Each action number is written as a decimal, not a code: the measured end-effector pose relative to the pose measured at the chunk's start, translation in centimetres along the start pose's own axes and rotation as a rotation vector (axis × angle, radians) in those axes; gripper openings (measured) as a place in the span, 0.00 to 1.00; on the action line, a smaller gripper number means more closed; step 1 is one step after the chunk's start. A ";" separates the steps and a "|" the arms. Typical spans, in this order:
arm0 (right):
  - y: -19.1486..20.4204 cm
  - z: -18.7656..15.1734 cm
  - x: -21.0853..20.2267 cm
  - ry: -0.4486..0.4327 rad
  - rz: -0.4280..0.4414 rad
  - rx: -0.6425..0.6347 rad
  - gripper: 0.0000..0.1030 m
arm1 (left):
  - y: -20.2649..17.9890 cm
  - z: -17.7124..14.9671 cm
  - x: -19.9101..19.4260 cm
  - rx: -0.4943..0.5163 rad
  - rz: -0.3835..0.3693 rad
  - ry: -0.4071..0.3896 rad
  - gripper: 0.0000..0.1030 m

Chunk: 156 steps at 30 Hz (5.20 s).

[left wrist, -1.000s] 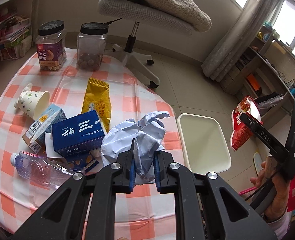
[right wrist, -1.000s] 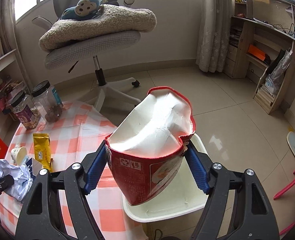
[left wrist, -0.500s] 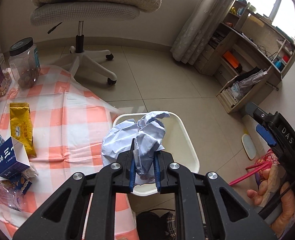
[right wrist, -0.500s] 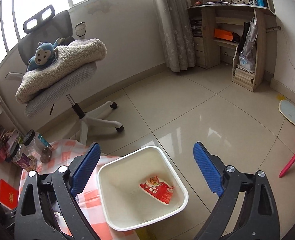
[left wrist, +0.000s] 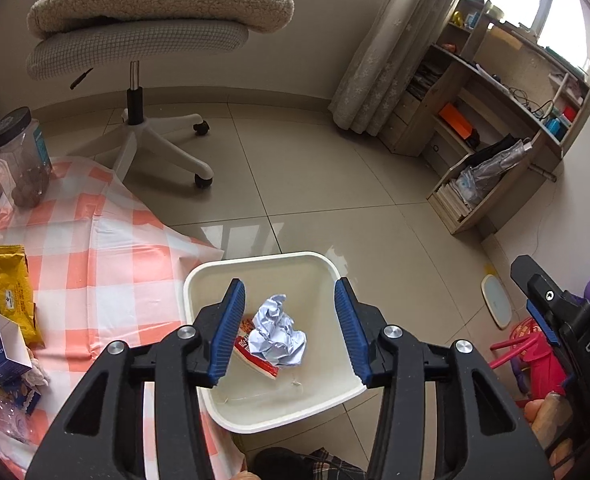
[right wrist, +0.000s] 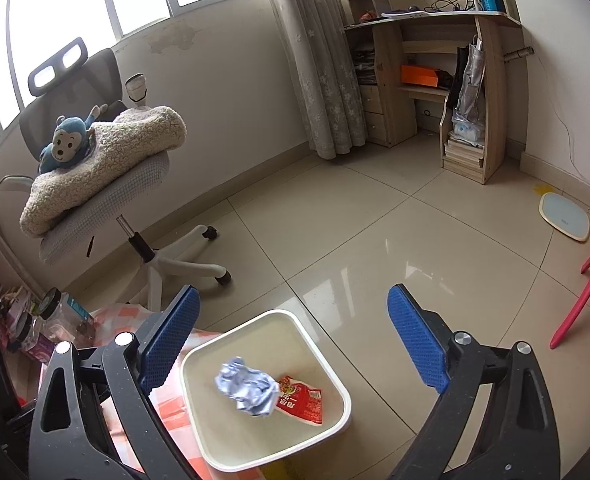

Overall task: Collect trash
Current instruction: 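Release the snack bag into the bin with the right gripper while the left gripper drops the crumpled paper in, then move both grippers back over the table toward the milk carton and blue box, then grasp the milk carton with the left gripper while the right gripper grasps the blue box, then carry the blue box over the bin with the right gripper and release it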

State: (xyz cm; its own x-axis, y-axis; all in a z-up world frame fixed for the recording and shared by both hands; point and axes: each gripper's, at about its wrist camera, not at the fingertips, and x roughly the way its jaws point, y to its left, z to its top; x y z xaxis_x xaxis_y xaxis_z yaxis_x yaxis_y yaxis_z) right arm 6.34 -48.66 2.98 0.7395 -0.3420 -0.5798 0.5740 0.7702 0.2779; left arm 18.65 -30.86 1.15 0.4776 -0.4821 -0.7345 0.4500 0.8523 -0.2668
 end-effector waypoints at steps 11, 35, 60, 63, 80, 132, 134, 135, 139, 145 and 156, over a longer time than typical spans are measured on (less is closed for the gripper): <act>6.4 -2.6 -1.4 -0.080 -0.025 -0.213 0.93 | 4.5 -1.8 -6.8 -0.001 0.234 -0.198 0.76; 22.3 -10.3 -1.3 0.011 0.152 -0.446 0.93 | 23.1 -6.9 -11.6 -0.242 0.597 -0.130 0.92; 32.3 -17.7 3.8 0.274 0.345 -0.765 0.93 | 41.3 -8.1 -1.3 -0.327 0.484 0.474 0.92; 32.8 -18.3 4.0 0.291 0.374 -0.809 0.93 | 41.4 -8.7 -0.2 -0.319 0.454 0.517 0.92; 37.7 -25.5 1.1 0.304 0.661 -1.385 0.93 | 36.8 -7.5 -12.8 -0.294 0.270 0.247 0.57; 29.7 -16.2 3.4 0.308 0.505 -0.619 0.51 | 36.0 -6.7 -16.0 -0.345 0.260 0.068 0.57; 28.9 -15.3 3.6 0.297 0.489 -0.589 0.51 | 35.4 -6.5 -15.5 -0.337 0.258 0.068 0.57; 28.5 -14.9 3.7 0.290 0.480 -0.573 0.51 | 35.2 -6.4 -15.2 -0.333 0.257 0.069 0.57; 26.5 -13.1 4.3 0.273 0.435 -0.524 0.51 | 34.1 -6.2 -14.1 -0.313 0.249 0.077 0.57; 23.0 -10.8 5.0 0.242 0.345 -0.465 0.51 | 32.2 -5.8 -12.4 -0.281 0.241 0.093 0.57; 15.9 -7.1 6.0 0.223 0.176 -0.336 0.52 | 26.5 -5.0 -9.3 -0.199 0.165 0.085 0.57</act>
State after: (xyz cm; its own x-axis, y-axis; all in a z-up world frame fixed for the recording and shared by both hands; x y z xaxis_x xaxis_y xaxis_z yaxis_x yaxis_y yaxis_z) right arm 17.41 -34.67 -1.46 0.7009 -0.0940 -0.7070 0.2728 0.9513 0.1439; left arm 22.39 -2.76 -2.21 0.4632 -0.3213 -0.8259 0.2098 0.9452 -0.2500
